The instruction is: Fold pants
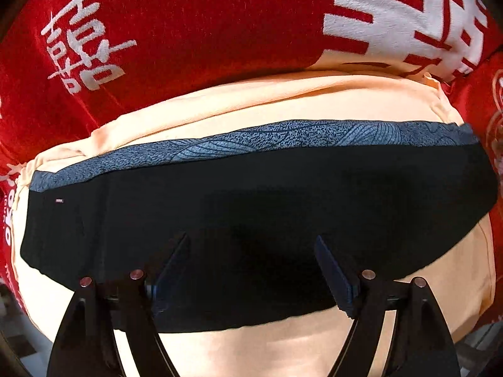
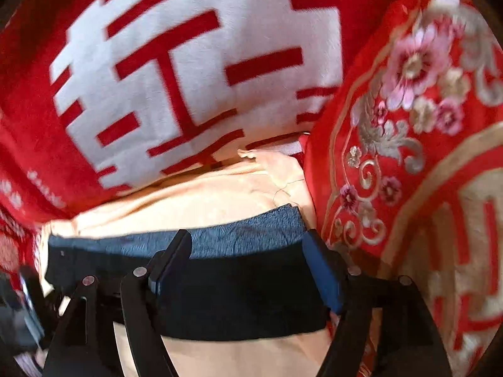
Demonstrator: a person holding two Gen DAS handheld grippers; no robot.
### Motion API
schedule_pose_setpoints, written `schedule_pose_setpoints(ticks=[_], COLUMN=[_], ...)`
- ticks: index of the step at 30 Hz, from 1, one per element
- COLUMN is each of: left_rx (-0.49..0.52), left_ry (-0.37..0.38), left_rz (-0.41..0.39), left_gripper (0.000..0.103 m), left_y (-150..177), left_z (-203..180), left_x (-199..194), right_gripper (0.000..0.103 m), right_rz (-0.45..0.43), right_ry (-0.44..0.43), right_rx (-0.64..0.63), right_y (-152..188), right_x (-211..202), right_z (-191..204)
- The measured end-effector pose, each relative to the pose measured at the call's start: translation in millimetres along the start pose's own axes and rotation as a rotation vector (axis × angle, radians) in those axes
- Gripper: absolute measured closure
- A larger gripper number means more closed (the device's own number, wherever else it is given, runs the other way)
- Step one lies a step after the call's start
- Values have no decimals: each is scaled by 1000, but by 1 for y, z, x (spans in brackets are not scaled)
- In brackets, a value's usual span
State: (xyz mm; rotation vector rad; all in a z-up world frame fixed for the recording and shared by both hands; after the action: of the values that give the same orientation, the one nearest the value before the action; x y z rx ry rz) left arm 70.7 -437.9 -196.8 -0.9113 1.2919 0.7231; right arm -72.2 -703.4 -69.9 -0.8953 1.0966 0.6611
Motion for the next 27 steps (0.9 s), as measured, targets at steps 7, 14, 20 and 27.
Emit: schedule_pose_setpoints(ticks=[7,14,20,27], left_rx=[-19,-43,-52,-133], left_ry=[-30,-38,-35,-11], left_rz=[-16,-18,-16,-13], left_gripper=[22,22,22,20], left_y=[-20,-27,-20,3], left_z=[-18,-20,-16,1], left_x=[15,32,33,33], right_gripper=[45,47,43,43], right_rz=[148,126,187,269], right_ry=[-63,-89,-245,-258], right_rx=[-128,-211,-426,-755], right_y=[30,18,-2,4], right_x=[47,79,107,149], right_z=[35,54,112,191])
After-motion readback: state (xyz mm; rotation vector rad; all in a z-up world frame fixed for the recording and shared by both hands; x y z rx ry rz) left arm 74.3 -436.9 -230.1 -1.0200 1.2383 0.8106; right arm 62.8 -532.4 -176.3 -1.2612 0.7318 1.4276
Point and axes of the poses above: each gripper's, at about its wrist camera, not at the fingertips, and x roughly the way its jaws point, z to its left, y to its underside, the point moved 2 cm from there along x, roughly the way its jaws point, and after that the axes turned 5 degrees about -x, right-handed, at the moved point
